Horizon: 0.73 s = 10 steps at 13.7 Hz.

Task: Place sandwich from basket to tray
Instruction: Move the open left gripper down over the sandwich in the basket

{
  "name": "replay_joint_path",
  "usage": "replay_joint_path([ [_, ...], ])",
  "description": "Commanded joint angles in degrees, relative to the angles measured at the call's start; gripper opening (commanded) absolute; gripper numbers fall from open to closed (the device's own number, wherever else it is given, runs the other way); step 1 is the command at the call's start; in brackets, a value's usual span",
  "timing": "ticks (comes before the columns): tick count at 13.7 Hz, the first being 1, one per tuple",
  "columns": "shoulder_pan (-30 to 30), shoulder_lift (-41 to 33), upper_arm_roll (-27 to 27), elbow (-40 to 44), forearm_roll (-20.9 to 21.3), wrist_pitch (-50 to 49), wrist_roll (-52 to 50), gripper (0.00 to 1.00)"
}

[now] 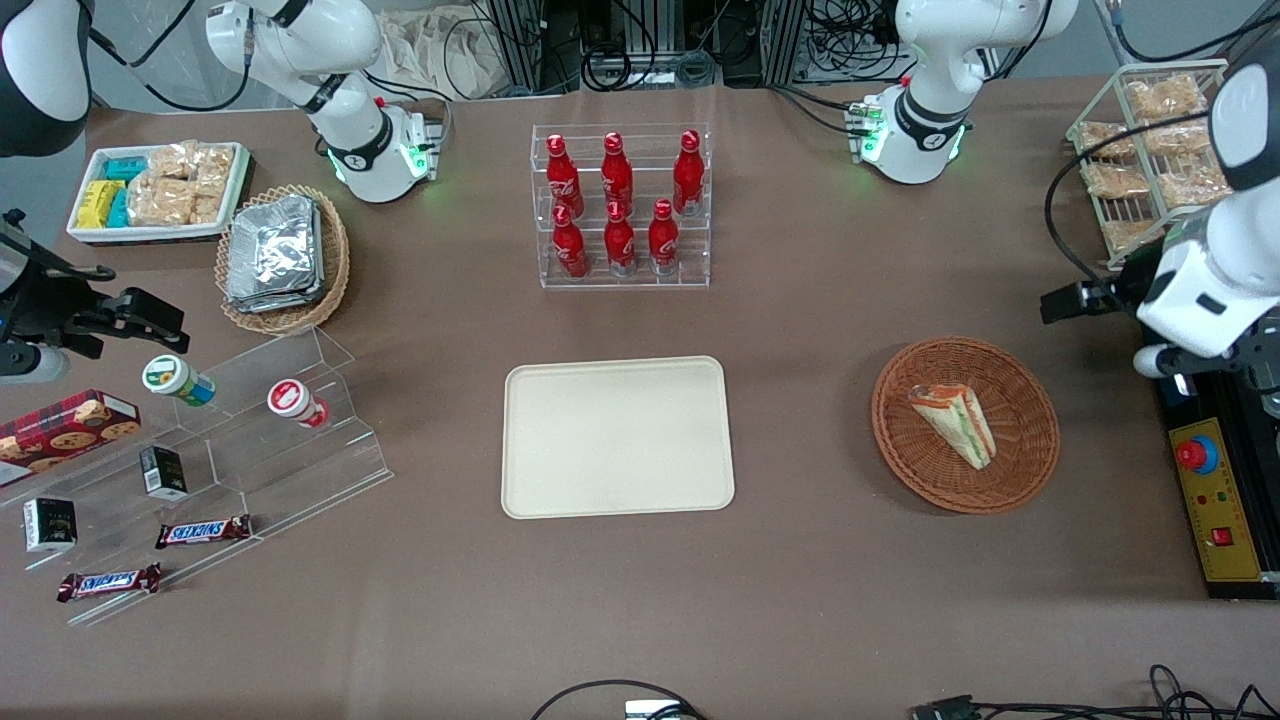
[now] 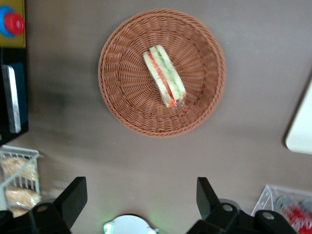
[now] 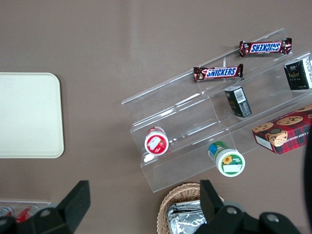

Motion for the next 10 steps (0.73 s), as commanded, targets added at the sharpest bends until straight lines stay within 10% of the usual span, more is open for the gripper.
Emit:
replay_joint_path([
  [1,0.1,3.4,-0.3,0.0,-0.3,1.9,-6.6,0.99],
  [10,1.4,13.8,-0.2,-6.1,-4.3,18.1,-15.8,0.96],
])
